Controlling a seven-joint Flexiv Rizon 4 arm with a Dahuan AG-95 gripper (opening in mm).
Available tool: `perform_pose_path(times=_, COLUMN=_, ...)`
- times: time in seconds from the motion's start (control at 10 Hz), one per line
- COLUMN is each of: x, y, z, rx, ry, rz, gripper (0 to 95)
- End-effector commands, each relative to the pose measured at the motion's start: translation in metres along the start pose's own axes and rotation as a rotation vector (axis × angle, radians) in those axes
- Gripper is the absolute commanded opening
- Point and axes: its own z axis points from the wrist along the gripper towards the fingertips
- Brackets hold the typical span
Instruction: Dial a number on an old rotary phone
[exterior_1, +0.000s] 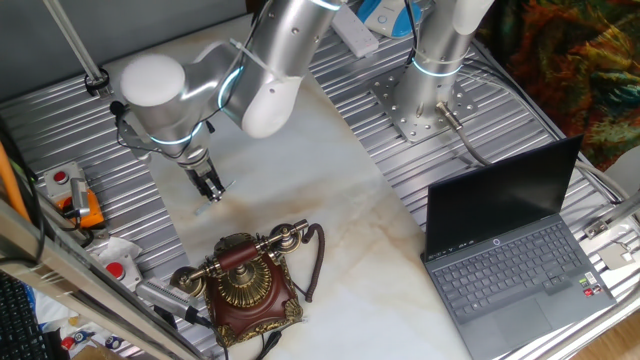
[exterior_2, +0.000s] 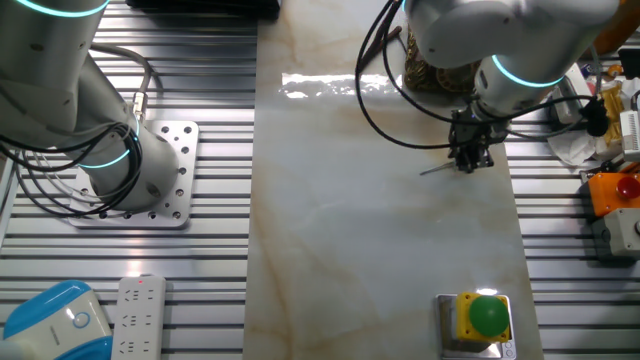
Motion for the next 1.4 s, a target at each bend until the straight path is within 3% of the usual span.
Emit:
perform_pose_path(times=0.1, x=-0.001, y=-0.001, z=0.001, rx=0.001, ry=-0.002, rz=0.001, gripper=19.0)
perform_pose_path(times=0.9, x=-0.012, y=-0.001, z=0.004, rx=0.000, ry=0.003, rz=0.019, gripper=19.0)
perform_pose_path(times=1.0, x=-0.013, y=0.000, z=0.004, rx=0.000, ry=0.004, rz=0.025, gripper=0.0)
perform_pose_path(times=1.3, x=-0.013, y=-0.001, z=0.005, rx=0.001, ry=0.005, rz=0.033, gripper=0.0)
perform_pose_path(times=1.4, x=-0.014, y=-0.001, z=0.005, rx=0.000, ry=0.025, rz=0.038, gripper=0.0)
